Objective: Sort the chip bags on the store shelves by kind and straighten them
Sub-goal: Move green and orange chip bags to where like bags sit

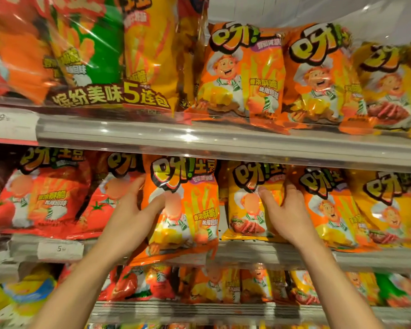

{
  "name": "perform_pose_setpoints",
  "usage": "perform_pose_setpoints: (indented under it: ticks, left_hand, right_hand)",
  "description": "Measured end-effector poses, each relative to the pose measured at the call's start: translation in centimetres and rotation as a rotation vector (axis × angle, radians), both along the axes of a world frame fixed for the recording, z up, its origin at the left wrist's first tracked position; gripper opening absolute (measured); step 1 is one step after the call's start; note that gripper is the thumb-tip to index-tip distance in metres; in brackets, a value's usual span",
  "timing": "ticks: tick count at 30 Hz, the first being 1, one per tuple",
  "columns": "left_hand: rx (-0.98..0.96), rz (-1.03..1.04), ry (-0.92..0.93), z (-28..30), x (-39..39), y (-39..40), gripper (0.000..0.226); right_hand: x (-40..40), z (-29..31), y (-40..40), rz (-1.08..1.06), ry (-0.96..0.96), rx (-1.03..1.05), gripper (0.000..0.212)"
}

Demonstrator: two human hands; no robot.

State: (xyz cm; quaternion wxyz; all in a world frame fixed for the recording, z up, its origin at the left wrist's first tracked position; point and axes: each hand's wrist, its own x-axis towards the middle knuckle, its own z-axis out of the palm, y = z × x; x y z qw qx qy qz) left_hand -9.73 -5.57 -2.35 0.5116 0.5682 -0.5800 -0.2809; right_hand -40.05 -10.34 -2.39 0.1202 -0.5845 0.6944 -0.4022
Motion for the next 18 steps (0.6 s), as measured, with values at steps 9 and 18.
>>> perform_pose_setpoints:
  ticks: [9, 18]
  left_hand:
    - [0.056, 0.036, -0.082, 0.7, -1.3, -2.4, 0.080]
    - [-0.011, -0.014, -0.041, 0.9, -3.3, -4.6, 0.063]
  right_hand:
    - [0.5, -0.6, 0.8, -0.045, 0.163, -0.121, 0.071]
    - [6.2, 1.7, 2.7, 0.501, 0.570, -0.152, 0.087]
